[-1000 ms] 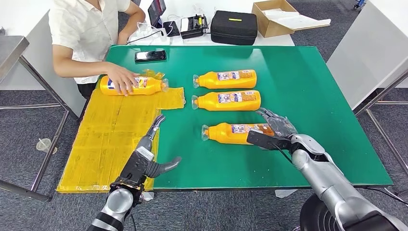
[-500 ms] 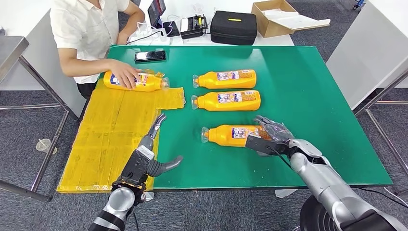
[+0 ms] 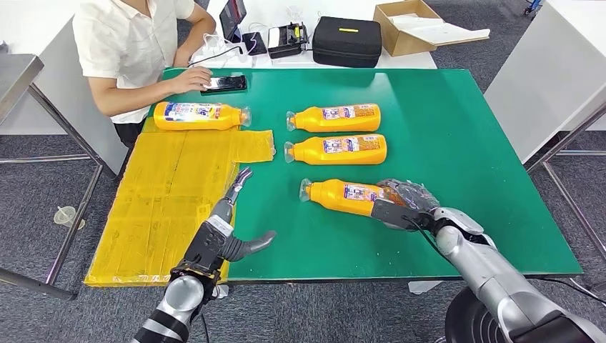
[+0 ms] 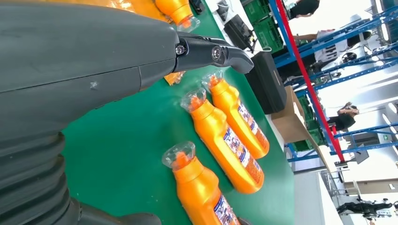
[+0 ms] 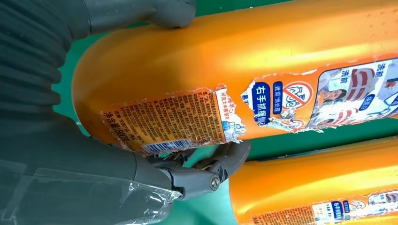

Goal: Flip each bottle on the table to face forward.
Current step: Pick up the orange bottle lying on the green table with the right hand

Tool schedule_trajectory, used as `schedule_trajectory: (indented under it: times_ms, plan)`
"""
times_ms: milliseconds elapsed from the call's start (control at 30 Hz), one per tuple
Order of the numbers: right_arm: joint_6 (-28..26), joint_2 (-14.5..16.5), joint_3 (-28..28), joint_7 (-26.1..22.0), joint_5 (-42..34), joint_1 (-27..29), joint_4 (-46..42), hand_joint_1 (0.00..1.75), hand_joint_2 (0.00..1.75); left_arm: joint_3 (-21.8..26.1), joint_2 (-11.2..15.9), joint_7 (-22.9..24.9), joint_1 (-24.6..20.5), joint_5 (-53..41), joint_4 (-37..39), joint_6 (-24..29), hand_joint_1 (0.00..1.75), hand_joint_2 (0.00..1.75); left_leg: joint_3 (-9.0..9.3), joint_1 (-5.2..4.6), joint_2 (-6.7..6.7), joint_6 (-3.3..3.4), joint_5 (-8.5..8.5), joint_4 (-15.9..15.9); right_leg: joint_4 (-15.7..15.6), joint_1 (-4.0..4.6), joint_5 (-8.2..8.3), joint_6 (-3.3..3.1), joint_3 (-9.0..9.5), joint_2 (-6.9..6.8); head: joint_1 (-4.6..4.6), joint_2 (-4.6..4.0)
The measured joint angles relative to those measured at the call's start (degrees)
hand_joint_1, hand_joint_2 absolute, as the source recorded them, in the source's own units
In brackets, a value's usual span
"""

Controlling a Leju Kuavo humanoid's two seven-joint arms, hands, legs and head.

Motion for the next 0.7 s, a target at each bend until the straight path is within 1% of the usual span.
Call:
schedule_trajectory:
  times_ms: [267, 333, 400, 467, 533, 633, 700]
  plan:
    - [-1.9, 0.3, -0.5, -2.6, -3.7, 1.9, -0.9, 1.75, 1.75, 0.2, -0.5, -0.3, -0.2, 6.3, 0.1, -1.2, 0.00, 1.75, 0.02, 0.00, 0.01, 0.00, 0.00, 0.0, 0.0, 0.01, 0.00, 0.00, 0.02, 0.01, -0.01, 0.00]
    - [-2.4, 0.4, -1.2, -3.4, -5.1, 2.9, -1.6, 1.75, 1.75, 0.5, -0.7, -0.5, -0.1, 8.6, 0.1, -1.3, 0.00, 1.75, 0.01, 0.01, 0.00, 0.00, -0.01, 0.0, 0.0, 0.01, 0.00, 0.00, 0.02, 0.01, 0.00, 0.00]
    - [-3.3, 1.0, -2.6, -5.1, -7.2, 4.7, -3.1, 1.75, 1.75, 1.0, -1.0, -0.8, 0.2, 12.1, 0.1, -1.8, 0.00, 1.75, 0.00, 0.02, 0.00, -0.01, -0.01, 0.0, 0.0, 0.02, -0.01, 0.00, 0.03, 0.00, 0.01, 0.00]
    - [-4.3, 2.4, -4.8, -7.8, -9.6, 7.2, -5.4, 1.75, 1.75, 1.6, -1.3, -1.1, 0.7, 16.3, 0.1, -3.1, 0.00, 1.75, -0.04, 0.02, 0.00, -0.01, -0.02, 0.0, 0.0, 0.04, -0.01, -0.01, 0.01, 0.01, -0.01, 0.00]
    - [-5.1, 4.5, -7.3, -10.0, -11.6, 9.6, -7.8, 1.75, 1.75, 2.0, -1.6, -0.8, 1.2, 20.2, 0.1, -5.0, 0.00, 1.75, -0.08, 0.04, 0.00, -0.01, -0.02, 0.0, 0.0, 0.05, -0.01, -0.01, -0.03, 0.01, -0.02, 0.00]
    - [-5.5, 7.4, -10.5, -11.2, -13.0, 11.6, -11.0, 1.75, 1.75, 2.1, -1.9, -0.2, 1.9, 23.0, 0.1, -6.8, 0.00, 1.75, -0.09, 0.06, 0.00, -0.02, -0.01, 0.0, 0.0, 0.06, -0.02, -0.02, -0.07, 0.00, -0.02, 0.00]
    - [-5.5, 8.6, -11.9, -11.3, -13.2, 12.2, -12.5, 1.75, 1.75, 2.2, -2.1, -0.1, 2.1, 23.5, 0.1, -7.0, 0.00, 1.75, -0.10, 0.06, 0.00, -0.01, -0.01, 0.0, 0.0, 0.06, -0.02, -0.02, -0.07, 0.00, -0.01, 0.00]
